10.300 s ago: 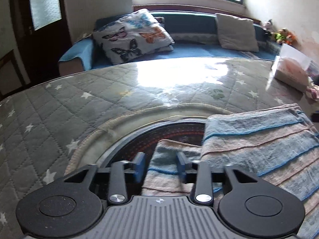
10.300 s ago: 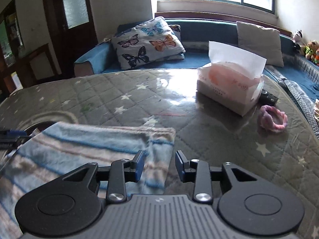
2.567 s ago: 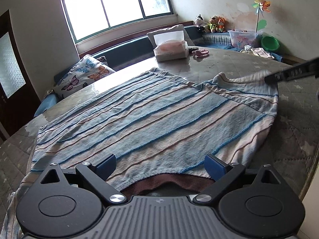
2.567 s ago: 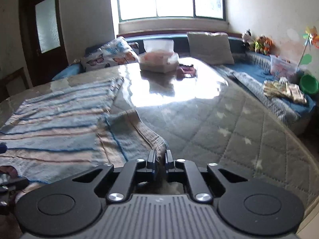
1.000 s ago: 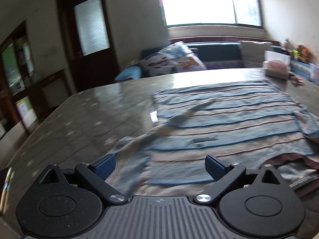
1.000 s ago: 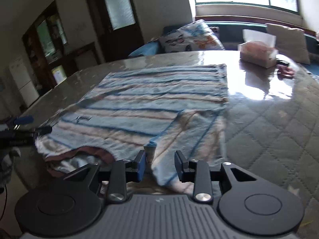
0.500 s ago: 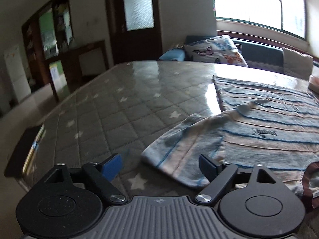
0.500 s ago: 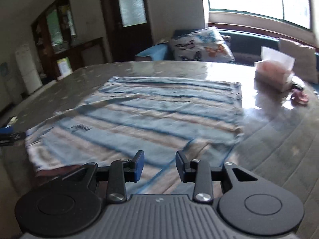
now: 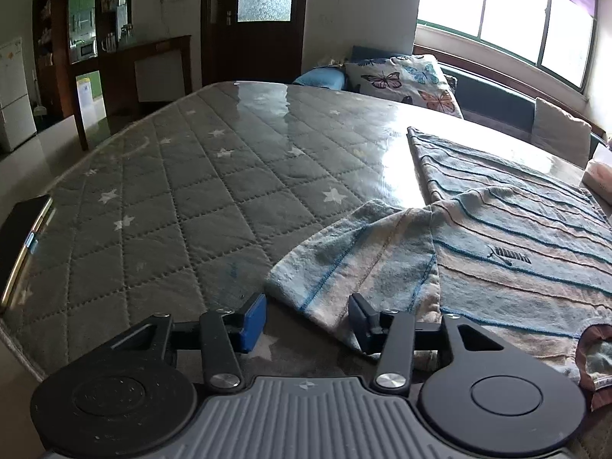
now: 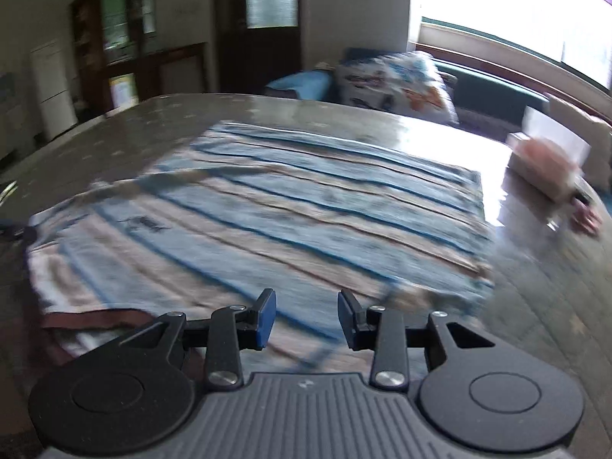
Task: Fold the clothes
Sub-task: 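Grasp the shirt side edge with the left gripper and fold it inward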
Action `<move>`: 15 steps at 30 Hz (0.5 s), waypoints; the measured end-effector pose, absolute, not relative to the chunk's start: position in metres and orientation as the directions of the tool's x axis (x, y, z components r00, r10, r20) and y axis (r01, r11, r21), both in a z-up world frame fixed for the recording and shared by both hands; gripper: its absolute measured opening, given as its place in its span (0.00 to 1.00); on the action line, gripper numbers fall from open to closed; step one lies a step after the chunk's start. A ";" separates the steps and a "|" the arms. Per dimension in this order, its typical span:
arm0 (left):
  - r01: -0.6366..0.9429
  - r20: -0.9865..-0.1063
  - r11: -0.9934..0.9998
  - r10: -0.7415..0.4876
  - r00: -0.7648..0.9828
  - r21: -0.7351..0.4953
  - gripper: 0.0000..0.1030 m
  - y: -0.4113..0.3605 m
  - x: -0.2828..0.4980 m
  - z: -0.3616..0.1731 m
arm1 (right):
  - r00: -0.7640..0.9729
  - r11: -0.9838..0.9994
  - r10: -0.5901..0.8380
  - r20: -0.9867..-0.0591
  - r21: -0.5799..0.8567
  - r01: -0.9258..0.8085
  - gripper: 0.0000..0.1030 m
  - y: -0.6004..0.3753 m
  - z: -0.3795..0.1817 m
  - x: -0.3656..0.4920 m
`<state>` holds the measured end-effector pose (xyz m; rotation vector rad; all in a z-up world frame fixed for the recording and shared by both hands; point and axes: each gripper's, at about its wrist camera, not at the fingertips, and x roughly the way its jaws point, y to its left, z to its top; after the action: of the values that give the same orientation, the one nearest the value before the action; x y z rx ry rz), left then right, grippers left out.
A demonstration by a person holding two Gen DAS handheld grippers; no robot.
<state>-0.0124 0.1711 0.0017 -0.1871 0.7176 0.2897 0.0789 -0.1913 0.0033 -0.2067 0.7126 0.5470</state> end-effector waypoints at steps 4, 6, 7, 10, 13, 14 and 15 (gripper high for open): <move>-0.319 -0.666 0.942 0.175 0.725 -0.100 0.48 0.174 -0.013 0.001 | 0.562 0.763 0.484 -0.671 0.010 -0.646 0.42 -0.151 0.008 0.067; -0.318 -0.665 0.941 0.167 0.728 -0.112 0.48 0.175 -0.014 0.002 | 0.529 0.722 0.516 -0.674 0.010 -0.692 0.42 -0.129 0.009 0.061; -0.317 -0.665 0.941 0.161 0.730 -0.121 0.48 0.176 -0.015 0.002 | 0.512 0.701 0.529 -0.676 0.009 -0.713 0.42 -0.118 0.009 0.058; -0.317 -0.661 0.938 0.149 0.735 -0.141 0.48 0.178 -0.017 0.002 | 0.467 0.640 0.560 -0.684 -0.001 -0.768 0.42 -0.085 0.007 0.050; -0.314 -0.657 0.935 0.134 0.742 -0.164 0.48 0.180 -0.018 0.003 | 0.432 0.585 0.583 -0.688 -0.012 -0.811 0.42 -0.053 0.005 0.042; -0.311 -0.655 0.935 0.129 0.745 -0.170 0.47 0.181 -0.018 0.003 | 0.426 0.575 0.587 -0.689 -0.016 -0.818 0.42 -0.045 0.004 0.040; -0.306 -0.653 0.936 0.125 0.747 -0.171 0.44 0.180 -0.017 0.002 | 0.421 0.566 0.589 -0.690 -0.020 -0.824 0.42 -0.037 0.003 0.039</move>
<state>-0.0171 0.1802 0.0023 -0.2770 0.6893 0.2392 0.0392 -0.0367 0.0026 -0.3857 0.6899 0.9130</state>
